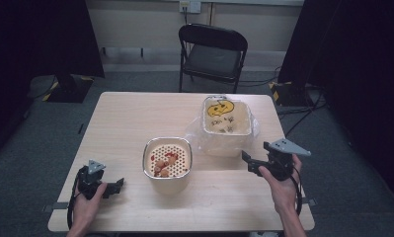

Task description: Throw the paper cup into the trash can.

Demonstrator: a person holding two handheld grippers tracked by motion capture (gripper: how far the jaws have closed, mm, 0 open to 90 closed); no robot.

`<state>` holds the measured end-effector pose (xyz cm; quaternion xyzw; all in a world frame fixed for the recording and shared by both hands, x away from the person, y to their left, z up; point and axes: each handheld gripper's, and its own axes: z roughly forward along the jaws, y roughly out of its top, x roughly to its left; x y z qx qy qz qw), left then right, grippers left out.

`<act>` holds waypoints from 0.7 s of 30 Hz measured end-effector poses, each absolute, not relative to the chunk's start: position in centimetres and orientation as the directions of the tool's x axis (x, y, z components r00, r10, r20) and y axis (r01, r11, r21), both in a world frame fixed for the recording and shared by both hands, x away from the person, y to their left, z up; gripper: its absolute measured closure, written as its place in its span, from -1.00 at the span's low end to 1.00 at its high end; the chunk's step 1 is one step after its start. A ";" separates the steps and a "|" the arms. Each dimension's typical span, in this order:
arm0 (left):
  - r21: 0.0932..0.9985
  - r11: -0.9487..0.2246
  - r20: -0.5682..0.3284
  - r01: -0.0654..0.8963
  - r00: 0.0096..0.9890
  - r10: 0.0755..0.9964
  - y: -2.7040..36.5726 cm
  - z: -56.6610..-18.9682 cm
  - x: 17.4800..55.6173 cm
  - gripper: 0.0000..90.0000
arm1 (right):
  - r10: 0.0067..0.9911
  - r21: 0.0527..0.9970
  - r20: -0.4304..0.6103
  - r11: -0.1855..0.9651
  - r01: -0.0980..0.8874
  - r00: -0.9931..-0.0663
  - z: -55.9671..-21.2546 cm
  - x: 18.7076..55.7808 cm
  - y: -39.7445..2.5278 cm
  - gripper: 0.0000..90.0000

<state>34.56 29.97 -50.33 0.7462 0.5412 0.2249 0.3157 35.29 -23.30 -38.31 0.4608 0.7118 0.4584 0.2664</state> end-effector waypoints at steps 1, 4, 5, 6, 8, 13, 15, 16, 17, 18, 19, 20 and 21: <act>0.715 -0.215 -0.006 0.666 0.313 0.950 30.0 -50.3 34.6 -1.00 | 0.899 0.888 0.047 0.163 0.431 -0.436 -39.3 35.1 -23.5 -0.68; 0.715 -0.215 -0.006 0.666 0.313 0.950 30.0 -50.3 34.6 -1.00 | 0.902 0.873 0.052 0.167 0.458 -0.428 -40.8 34.9 -24.0 -0.68; 0.715 -0.215 -0.006 0.666 0.313 0.950 30.0 -50.3 34.6 -1.00 | 0.902 0.873 0.052 0.167 0.458 -0.428 -40.8 34.9 -24.0 -0.68; 0.715 -0.215 -0.006 0.666 0.313 0.950 30.0 -50.3 34.6 -1.00 | 0.903 0.869 0.054 0.168 0.465 -0.427 -41.3 34.8 -24.1 -0.68; 0.715 -0.215 -0.006 0.666 0.313 0.950 30.0 -50.3 34.6 -1.00 | 0.903 0.846 0.045 0.192 0.497 -0.426 -42.9 34.5 -24.4 -0.68; 0.714 -0.215 -0.006 0.666 0.314 0.949 30.0 -50.3 34.6 -1.00 | 0.904 0.802 0.049 0.219 0.557 -0.425 -45.8 34.2 -24.6 -0.68; 0.714 -0.215 -0.006 0.666 0.314 0.949 30.0 -50.3 34.6 -1.00 | 0.904 0.780 0.039 0.238 0.579 -0.425 -47.0 34.1 -24.4 -0.68; 0.714 -0.215 -0.006 0.666 0.314 0.949 30.0 -50.3 34.6 -1.00 | 0.904 0.774 0.038 0.243 0.584 -0.426 -47.5 34.1 -24.4 -0.68; 0.714 -0.215 -0.006 0.666 0.314 0.949 30.0 -50.3 34.6 -1.00 | 0.904 0.765 0.042 0.245 0.596 -0.426 -47.9 34.1 -24.5 -0.68; 0.714 -0.215 -0.006 0.666 0.314 0.950 30.0 -50.3 34.6 -1.00 | 0.905 0.749 0.040 0.253 0.612 -0.423 -48.3 34.1 -24.6 -0.68; 0.716 -0.213 -0.009 0.665 0.314 0.949 30.0 -50.3 34.6 -1.00 | 0.904 0.730 0.033 0.269 0.628 -0.425 -48.6 34.3 -24.6 -0.68; 0.716 -0.214 -0.010 0.665 0.316 0.949 29.9 -50.3 34.6 -1.00 | 0.907 0.716 0.019 0.281 0.639 -0.420 -48.9 34.4 -24.7 -0.68; 0.716 -0.214 -0.010 0.665 0.316 0.949 29.9 -50.3 34.6 -1.00 | 0.910 0.705 0.014 0.284 0.650 -0.413 -49.2 34.4 -24.7 -0.68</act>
